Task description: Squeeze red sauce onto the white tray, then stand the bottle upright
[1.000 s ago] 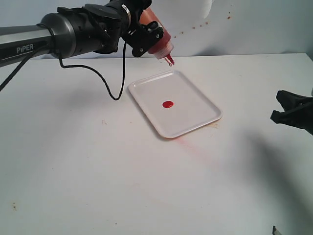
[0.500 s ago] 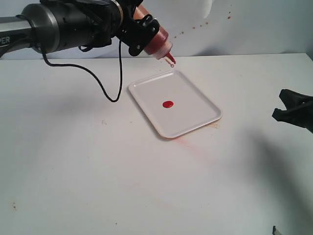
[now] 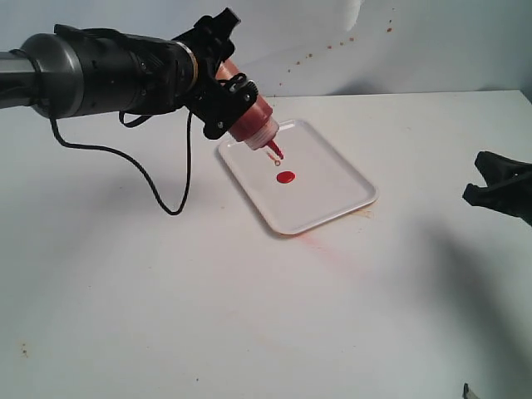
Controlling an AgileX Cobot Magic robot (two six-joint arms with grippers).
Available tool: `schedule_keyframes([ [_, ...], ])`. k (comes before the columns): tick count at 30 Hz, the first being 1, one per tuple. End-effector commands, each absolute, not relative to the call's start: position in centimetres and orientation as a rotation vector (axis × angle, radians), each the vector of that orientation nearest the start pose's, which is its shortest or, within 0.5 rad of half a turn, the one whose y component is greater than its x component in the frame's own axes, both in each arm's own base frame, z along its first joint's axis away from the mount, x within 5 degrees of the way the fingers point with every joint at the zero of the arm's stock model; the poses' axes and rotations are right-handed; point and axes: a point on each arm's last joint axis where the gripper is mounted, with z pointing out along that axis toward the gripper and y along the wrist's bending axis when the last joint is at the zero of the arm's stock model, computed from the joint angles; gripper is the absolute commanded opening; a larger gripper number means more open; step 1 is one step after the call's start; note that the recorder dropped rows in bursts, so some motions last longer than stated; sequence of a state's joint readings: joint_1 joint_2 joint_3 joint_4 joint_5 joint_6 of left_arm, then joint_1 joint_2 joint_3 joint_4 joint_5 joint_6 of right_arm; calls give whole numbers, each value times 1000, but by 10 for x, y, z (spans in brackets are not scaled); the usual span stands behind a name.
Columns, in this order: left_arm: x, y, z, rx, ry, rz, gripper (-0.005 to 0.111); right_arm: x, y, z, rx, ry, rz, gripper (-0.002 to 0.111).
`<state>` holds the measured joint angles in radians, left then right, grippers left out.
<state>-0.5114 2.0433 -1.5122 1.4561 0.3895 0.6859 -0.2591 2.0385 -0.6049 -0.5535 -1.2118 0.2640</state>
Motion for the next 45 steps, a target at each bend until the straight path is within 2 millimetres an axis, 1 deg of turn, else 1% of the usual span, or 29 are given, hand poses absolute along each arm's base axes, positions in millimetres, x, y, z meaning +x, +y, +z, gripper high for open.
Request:
schedule_keyframes([
  [1,427,-202,238,-2927,-1203,-1793,0,319,-38,107,-103,1725,302,0],
  [3,427,-202,238,-2927,-1203,-1793,0,319,-38,107,-101,1725,301,0],
  [4,427,-202,238,-2917,-1229,-1793,0,319,-38,107,-101,1725,301,0],
  [7,428,-199,238,-2896,-1431,-1780,0,319,-38,107,-101,1725,301,0],
  [10,430,-195,239,-2867,-1543,-1773,0,319,-38,107,-101,1725,301,0],
  [16,431,-192,239,-2850,-1552,-1777,0,319,-37,107,-97,1724,301,0],
  [18,431,-192,239,-2851,-1540,-1780,0,324,-33,109,-104,1710,311,0],
  [21,431,-192,239,-2852,-1499,-1801,0,334,-19,116,-121,1684,406,0],
  [25,432,-192,240,-2852,-1496,-1804,0,343,2,122,-221,1650,467,0],
  [27,432,-192,240,-2848,-1536,-1800,0,345,11,124,-246,1639,484,0],
  [30,431,-192,240,-2839,-1628,-1788,0,348,17,124,-263,1651,486,0],
  [32,431,-192,238,-2835,-1695,-1758,0,348,18,124,-263,1650,488,0],
  [39,430,-192,237,-2831,-1744,-1726,0,348,18,124,-266,1650,489,0],
  [40,430,-192,236,-2825,-1787,-1703,0,348,18,124,-266,1650,489,0],
  [41,429,-192,234,-2810,-1889,-1644,0,348,18,124,-266,1650,489,0],
  [42,428,-192,233,-2800,-1946,-1610,0,348,18,124,-266,1650,489,0],
  [44,427,-191,230,-2759,-2128,-1499,0,348,18,124,-265,1651,491,0],
  [45,428,-188,228,-2724,-2262,-1416,0,348,18,124,-265,1651,491,0],
])
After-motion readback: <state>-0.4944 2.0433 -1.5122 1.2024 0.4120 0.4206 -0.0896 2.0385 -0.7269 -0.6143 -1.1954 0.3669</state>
